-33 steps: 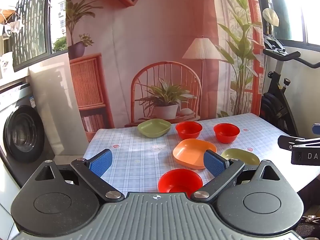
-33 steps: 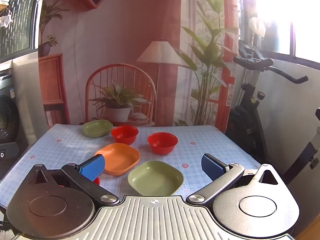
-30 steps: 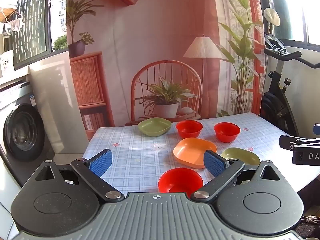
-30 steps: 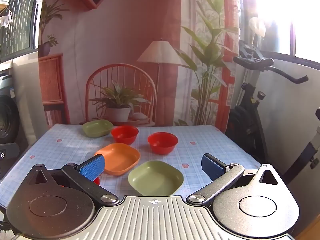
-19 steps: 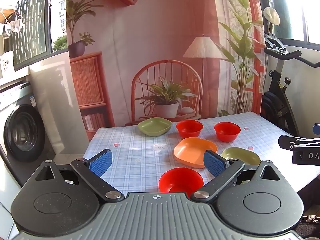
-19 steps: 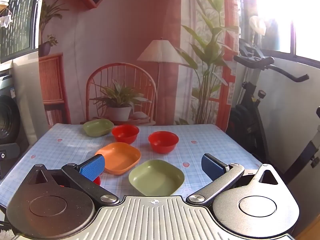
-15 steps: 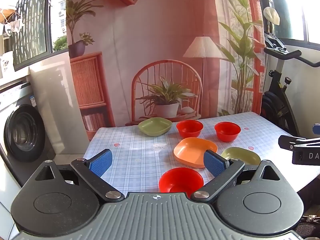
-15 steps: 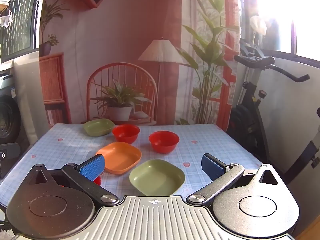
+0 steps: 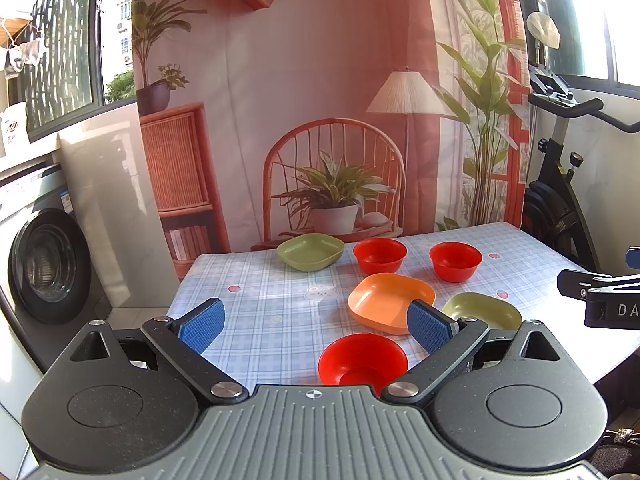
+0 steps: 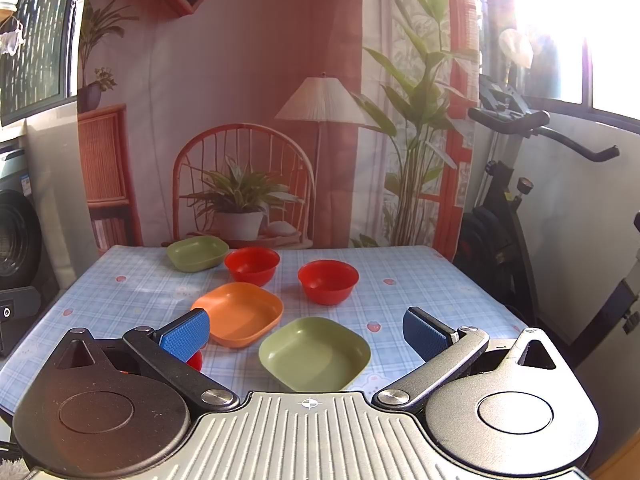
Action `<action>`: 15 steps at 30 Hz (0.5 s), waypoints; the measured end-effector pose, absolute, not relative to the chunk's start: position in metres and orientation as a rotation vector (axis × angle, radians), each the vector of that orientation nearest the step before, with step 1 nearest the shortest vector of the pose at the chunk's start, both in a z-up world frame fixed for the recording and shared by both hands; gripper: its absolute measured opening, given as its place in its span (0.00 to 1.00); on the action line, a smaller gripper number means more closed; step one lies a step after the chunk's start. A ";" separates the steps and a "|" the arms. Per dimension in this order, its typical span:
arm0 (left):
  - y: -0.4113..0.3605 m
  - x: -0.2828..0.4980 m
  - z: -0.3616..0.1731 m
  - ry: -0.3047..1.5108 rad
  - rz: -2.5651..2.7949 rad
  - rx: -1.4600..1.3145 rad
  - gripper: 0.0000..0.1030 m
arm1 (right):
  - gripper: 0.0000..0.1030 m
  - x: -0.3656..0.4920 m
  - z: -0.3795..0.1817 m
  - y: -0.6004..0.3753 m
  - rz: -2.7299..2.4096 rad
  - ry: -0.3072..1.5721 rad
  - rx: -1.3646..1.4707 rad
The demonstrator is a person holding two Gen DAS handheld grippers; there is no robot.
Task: Organize plates and bowls
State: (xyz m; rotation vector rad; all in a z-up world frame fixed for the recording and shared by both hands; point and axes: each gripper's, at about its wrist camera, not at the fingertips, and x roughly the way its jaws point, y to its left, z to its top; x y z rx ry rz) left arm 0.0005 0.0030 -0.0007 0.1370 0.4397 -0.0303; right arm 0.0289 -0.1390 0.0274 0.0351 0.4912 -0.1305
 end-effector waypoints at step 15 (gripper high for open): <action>0.001 0.004 -0.001 0.447 -0.032 0.145 0.96 | 1.00 0.032 0.016 -0.137 -0.138 0.511 0.054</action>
